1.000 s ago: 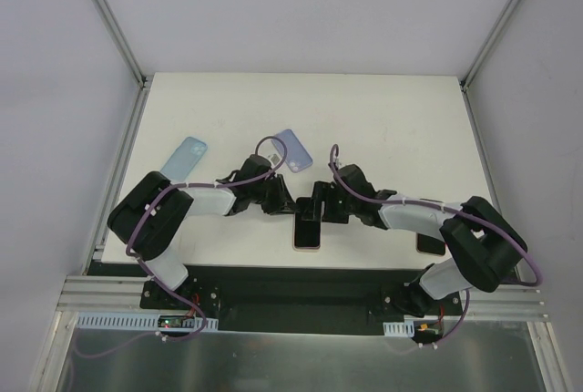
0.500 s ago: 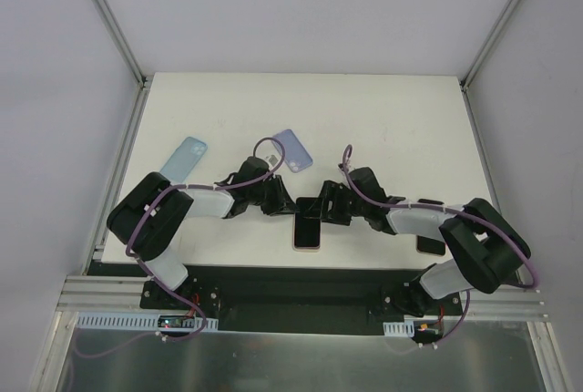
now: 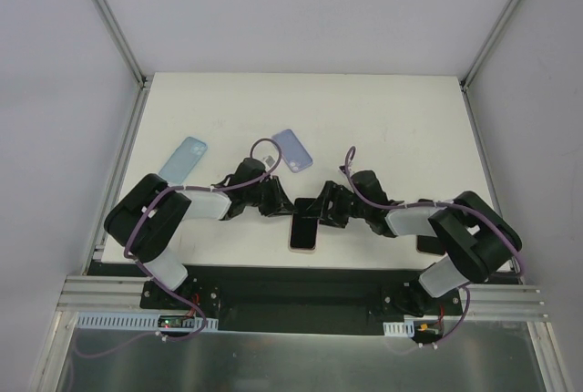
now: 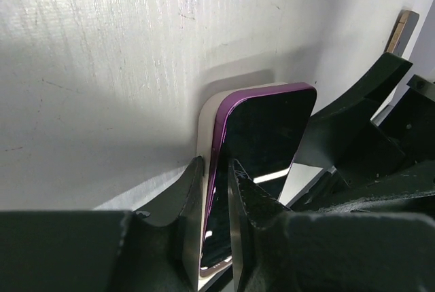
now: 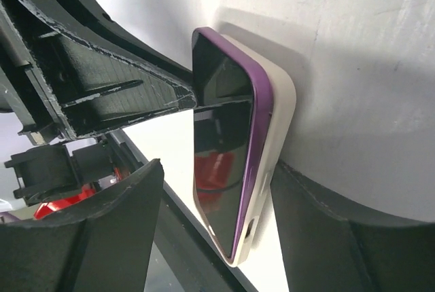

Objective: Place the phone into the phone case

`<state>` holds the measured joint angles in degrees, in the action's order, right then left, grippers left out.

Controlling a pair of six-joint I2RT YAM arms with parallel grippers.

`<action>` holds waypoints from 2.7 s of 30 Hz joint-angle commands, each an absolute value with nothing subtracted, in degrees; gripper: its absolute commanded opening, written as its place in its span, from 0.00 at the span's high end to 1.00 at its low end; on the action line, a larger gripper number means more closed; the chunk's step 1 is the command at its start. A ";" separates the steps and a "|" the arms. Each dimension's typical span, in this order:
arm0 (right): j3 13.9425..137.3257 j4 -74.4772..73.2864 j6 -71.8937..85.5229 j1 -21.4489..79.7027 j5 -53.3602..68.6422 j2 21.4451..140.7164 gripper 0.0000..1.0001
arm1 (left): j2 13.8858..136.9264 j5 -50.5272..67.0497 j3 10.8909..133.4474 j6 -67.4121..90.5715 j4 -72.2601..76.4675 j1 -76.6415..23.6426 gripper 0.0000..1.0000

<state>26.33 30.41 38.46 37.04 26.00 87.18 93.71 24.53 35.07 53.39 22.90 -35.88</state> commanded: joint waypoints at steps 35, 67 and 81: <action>28.56 17.67 21.89 36.21 28.38 66.99 0.91 | 70.86 34.18 34.46 38.24 7.91 -32.96 0.48; 42.62 19.69 25.75 43.68 31.73 54.05 0.83 | 65.12 59.59 28.74 48.34 47.28 -37.53 0.43; 43.07 14.77 31.90 43.77 29.45 52.91 0.43 | 69.26 59.77 27.07 49.40 50.45 -38.58 0.97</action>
<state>39.90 12.64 28.42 43.66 30.61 54.94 68.31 59.09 27.38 49.93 47.77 -38.65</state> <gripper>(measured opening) 0.540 0.131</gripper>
